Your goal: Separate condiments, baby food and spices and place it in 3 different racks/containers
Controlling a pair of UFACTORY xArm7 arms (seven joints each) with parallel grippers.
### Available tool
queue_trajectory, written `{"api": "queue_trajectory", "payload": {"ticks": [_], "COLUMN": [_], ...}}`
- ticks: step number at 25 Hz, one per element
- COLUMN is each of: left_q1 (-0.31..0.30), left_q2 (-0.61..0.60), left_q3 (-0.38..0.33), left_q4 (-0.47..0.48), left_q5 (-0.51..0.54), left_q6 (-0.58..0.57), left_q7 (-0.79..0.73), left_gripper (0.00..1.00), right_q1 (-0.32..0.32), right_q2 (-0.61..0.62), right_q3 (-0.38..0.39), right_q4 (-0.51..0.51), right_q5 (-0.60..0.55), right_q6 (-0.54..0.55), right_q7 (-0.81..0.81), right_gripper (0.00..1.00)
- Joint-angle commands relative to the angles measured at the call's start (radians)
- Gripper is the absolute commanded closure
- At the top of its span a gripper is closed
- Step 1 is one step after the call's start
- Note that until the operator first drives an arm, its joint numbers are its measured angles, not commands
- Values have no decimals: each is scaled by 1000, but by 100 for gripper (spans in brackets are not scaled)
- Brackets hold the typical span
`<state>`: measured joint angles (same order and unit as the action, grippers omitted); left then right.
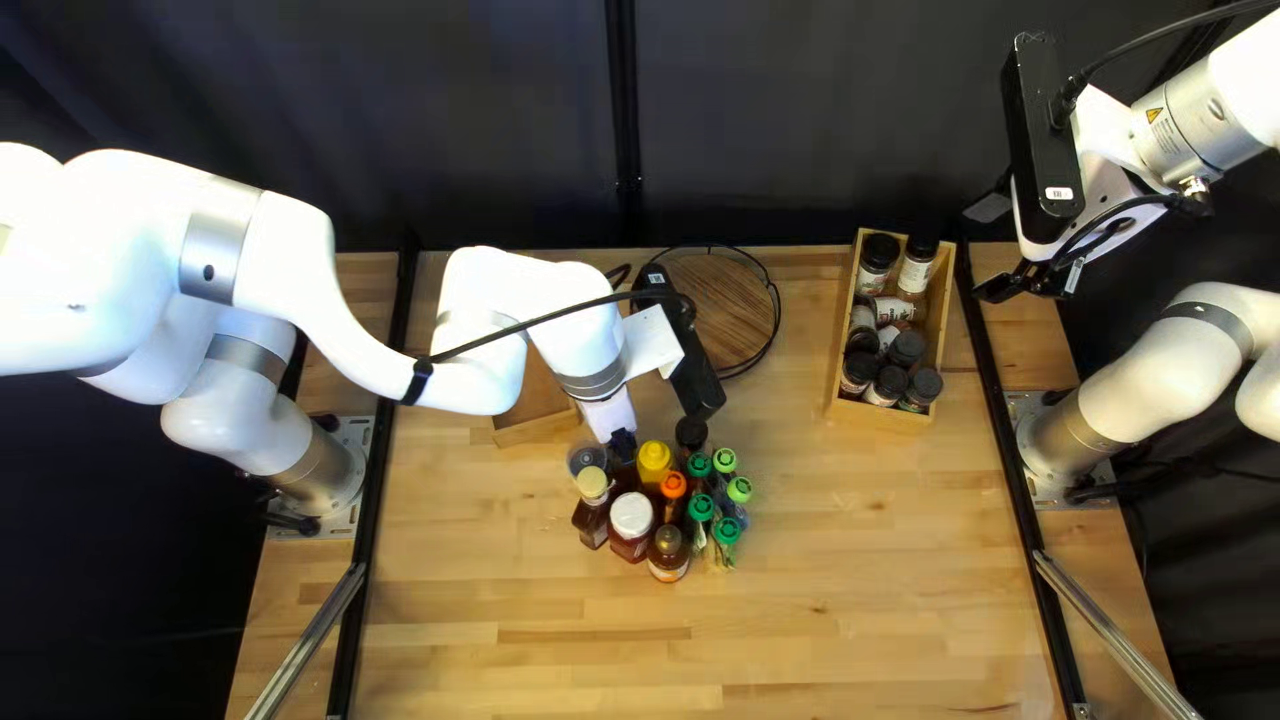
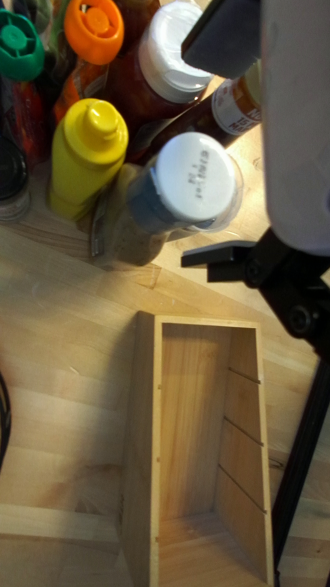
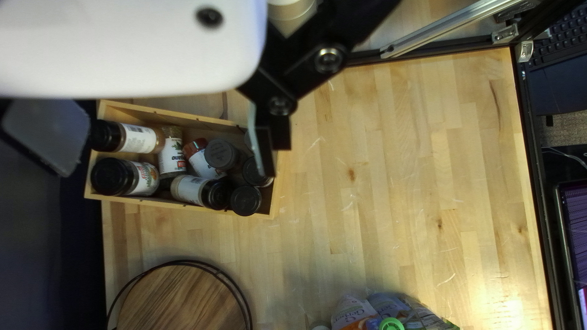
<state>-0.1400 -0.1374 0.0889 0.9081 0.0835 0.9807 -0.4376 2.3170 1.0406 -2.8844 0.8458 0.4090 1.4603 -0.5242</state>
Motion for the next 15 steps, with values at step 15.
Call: {"api": "queue_trajectory", "payload": {"ticks": [15], "left_q1": [5], "left_q2": [-12], "left_q3": [12], "left_q4": [178], "left_q5": [20], "left_q6": [198], "left_q7": [102], "left_gripper": [100], "right_q1": [0], "right_q2": [0], "right_q3": [0], "right_q4": [0], "right_q5": [0], "right_q6": [0], "right_q7": [0], "right_gripper": [0]}}
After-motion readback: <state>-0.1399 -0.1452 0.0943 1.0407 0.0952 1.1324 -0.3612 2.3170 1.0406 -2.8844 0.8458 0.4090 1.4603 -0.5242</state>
